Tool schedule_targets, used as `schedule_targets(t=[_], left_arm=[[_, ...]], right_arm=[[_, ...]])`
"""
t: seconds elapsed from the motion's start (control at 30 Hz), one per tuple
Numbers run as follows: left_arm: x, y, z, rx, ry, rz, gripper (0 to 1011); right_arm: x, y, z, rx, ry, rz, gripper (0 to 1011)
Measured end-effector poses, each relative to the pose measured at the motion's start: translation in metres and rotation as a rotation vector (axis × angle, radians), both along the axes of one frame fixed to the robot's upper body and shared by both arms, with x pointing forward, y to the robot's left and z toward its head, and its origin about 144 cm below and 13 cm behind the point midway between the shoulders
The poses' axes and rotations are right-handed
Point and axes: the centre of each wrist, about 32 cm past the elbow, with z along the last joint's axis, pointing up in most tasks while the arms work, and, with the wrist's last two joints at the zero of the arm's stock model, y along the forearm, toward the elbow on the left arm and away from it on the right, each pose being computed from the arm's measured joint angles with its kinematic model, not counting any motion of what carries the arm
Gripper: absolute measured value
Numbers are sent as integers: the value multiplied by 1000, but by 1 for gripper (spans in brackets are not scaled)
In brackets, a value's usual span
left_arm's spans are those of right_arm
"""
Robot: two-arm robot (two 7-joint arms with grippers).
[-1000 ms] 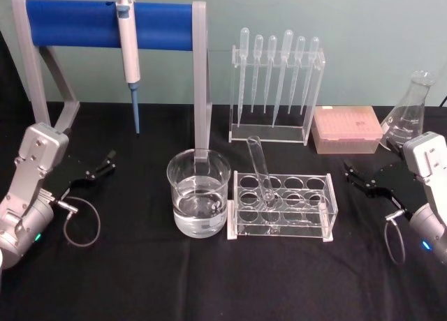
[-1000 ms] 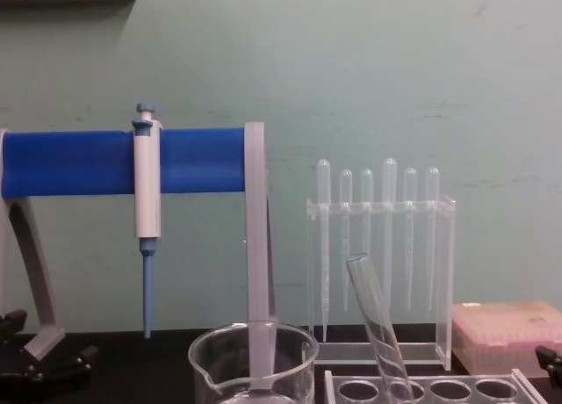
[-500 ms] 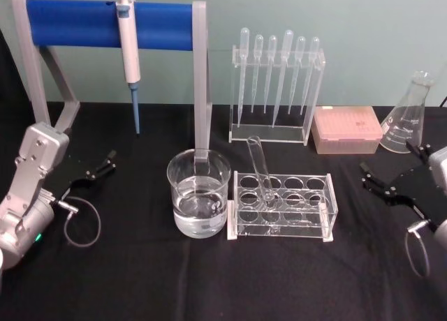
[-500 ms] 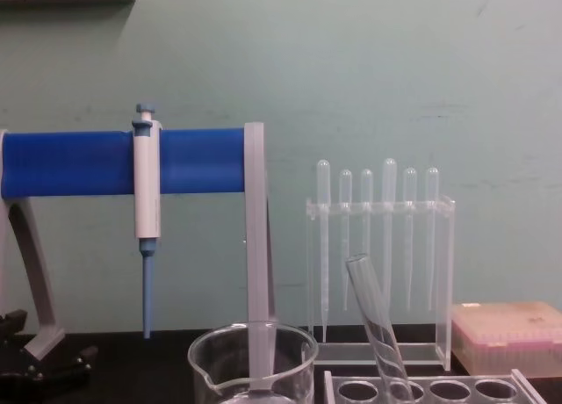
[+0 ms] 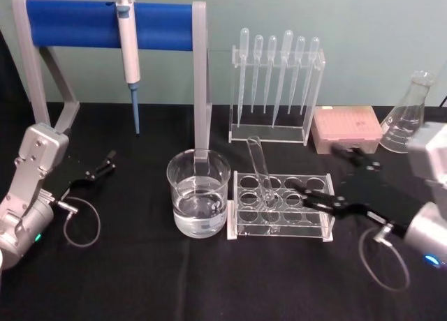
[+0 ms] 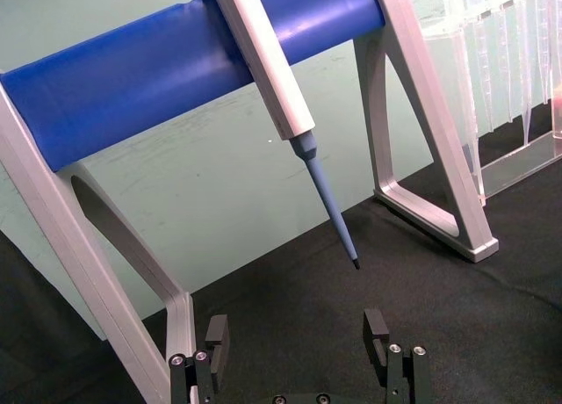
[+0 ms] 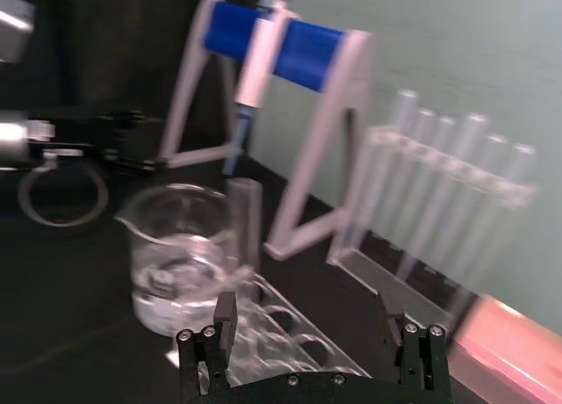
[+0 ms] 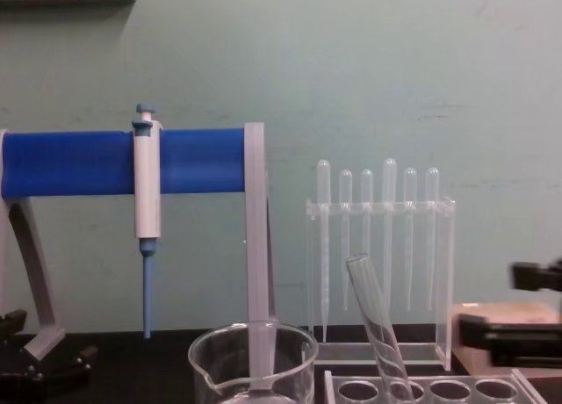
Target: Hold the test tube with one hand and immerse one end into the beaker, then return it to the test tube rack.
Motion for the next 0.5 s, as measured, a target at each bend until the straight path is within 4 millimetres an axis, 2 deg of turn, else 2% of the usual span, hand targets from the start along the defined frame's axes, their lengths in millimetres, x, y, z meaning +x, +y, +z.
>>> schedule_targets(t=[0.27, 0.5], left_arm=[[0, 0, 0, 0, 0, 0, 1000], [0, 0, 0, 0, 0, 0, 1000]], right_arm=[[24, 27, 8, -37, 36, 105, 1002], [43, 37, 9, -52, 67, 125, 1002]])
